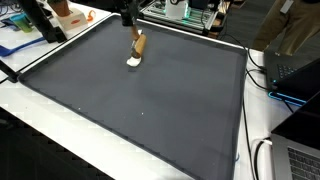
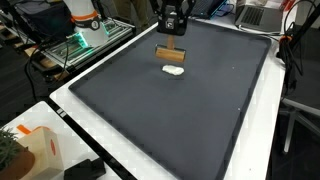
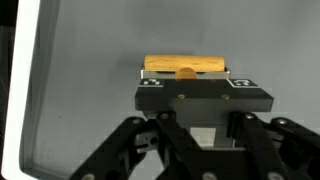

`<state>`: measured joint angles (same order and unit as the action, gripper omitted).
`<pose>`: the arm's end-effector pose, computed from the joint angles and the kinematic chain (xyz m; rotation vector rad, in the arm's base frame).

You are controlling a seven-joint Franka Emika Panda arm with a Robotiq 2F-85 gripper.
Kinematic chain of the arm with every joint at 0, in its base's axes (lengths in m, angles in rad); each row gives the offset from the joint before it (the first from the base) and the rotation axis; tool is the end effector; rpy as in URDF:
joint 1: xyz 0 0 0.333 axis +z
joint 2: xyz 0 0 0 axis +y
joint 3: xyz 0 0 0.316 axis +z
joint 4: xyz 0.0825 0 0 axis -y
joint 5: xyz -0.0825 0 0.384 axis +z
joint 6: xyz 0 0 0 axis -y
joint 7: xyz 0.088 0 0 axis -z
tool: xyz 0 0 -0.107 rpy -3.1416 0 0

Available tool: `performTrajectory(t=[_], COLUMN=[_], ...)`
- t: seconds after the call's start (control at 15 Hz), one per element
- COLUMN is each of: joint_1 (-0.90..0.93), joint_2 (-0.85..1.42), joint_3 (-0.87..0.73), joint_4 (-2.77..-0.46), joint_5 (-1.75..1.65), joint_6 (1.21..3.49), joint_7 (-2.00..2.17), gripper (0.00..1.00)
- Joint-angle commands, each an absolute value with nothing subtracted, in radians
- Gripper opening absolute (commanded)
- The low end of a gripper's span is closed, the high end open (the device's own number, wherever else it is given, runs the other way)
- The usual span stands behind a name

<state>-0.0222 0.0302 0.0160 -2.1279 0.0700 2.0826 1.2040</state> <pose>0.5371 0.0001 0.3890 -2.5419 1.8277 0.1508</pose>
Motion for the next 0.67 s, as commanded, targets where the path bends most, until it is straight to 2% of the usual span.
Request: performTrajectory(t=[0.0, 0.6], joint_1=[-0.017, -0.011], joint_2=[0.031, 0.097], joint_3=[0.003, -0.003], joint_4=[-2.135, -2.138], joint_5=[0.097, 0.104], joint_6=[2.084, 2.200], joint_7=[1.189, 1.191], gripper=[0.22, 0.22])
